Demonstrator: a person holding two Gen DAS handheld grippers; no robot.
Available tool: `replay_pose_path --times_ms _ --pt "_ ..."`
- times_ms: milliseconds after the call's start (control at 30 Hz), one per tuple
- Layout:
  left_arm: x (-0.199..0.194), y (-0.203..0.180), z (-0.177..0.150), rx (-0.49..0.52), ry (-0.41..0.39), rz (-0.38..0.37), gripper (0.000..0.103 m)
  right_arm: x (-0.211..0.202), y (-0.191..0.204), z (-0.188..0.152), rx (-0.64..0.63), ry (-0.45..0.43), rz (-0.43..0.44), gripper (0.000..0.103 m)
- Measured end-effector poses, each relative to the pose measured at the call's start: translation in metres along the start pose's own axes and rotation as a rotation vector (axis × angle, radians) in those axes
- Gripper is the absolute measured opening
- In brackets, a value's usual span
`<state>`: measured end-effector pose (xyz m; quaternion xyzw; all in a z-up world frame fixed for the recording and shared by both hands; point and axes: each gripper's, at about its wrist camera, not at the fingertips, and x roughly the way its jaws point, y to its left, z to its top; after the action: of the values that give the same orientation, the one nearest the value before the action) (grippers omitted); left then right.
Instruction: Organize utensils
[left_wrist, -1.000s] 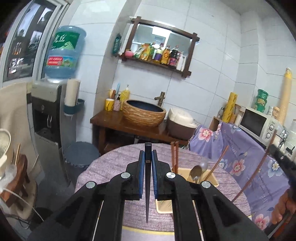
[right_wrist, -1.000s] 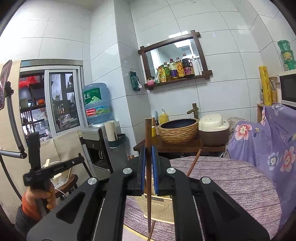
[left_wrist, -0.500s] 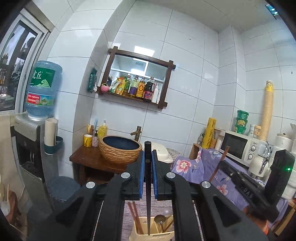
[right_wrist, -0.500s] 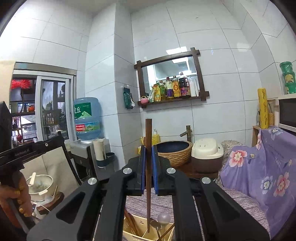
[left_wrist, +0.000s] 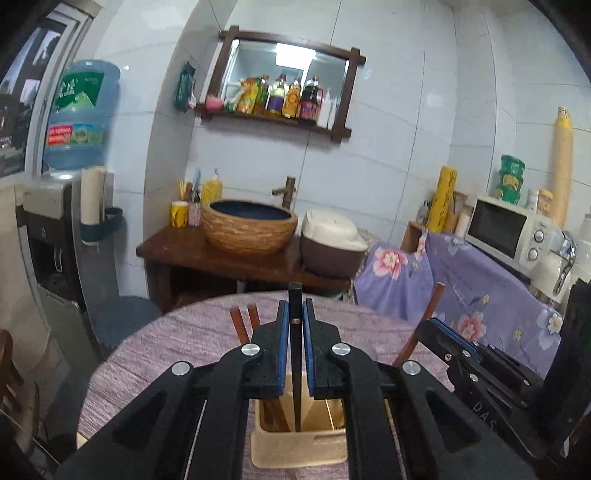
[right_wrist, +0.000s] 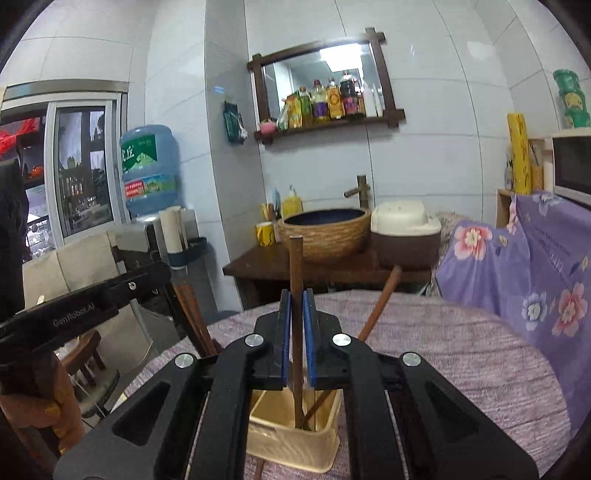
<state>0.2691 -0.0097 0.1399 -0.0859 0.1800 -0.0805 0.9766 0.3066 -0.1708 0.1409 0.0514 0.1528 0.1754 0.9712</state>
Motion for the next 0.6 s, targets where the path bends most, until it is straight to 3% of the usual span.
replay_pose_path --times_ms 133,167,233,267,300,333,367,467,600 --pt "0.010 0.005 -0.017 -0.011 0.049 -0.005 0.010 0.005 -0.001 -0.016 0.000 0.036 0.018 0.008" --pt "0.009 0.007 -0.021 -0.016 0.059 -0.008 0.015 0.004 -0.001 -0.019 -0.001 0.039 0.022 0.008" --pt "0.004 0.008 -0.027 -0.024 0.067 -0.020 0.038 -0.005 -0.001 -0.024 -0.006 0.034 0.016 0.009" --pt "-0.003 0.008 -0.031 -0.020 0.062 -0.019 0.059 -0.009 -0.001 -0.026 -0.003 0.035 0.015 0.016" --pt "-0.008 0.006 -0.036 -0.012 0.055 -0.009 0.071 -0.014 -0.003 -0.029 0.003 0.039 0.016 0.038" --pt "-0.017 0.006 -0.043 -0.002 0.049 0.007 0.073 -0.018 -0.005 -0.033 0.010 0.054 0.012 0.056" --pt "-0.021 0.006 -0.050 0.003 0.059 0.016 0.076 -0.022 -0.006 -0.038 0.014 0.071 -0.001 0.082" --pt "-0.021 0.008 -0.078 0.010 0.154 0.016 0.088 -0.035 -0.011 -0.060 0.018 0.121 -0.033 0.084" --pt "-0.005 0.003 -0.125 0.046 0.323 0.053 0.086 -0.031 -0.027 -0.101 0.069 0.312 -0.063 0.092"
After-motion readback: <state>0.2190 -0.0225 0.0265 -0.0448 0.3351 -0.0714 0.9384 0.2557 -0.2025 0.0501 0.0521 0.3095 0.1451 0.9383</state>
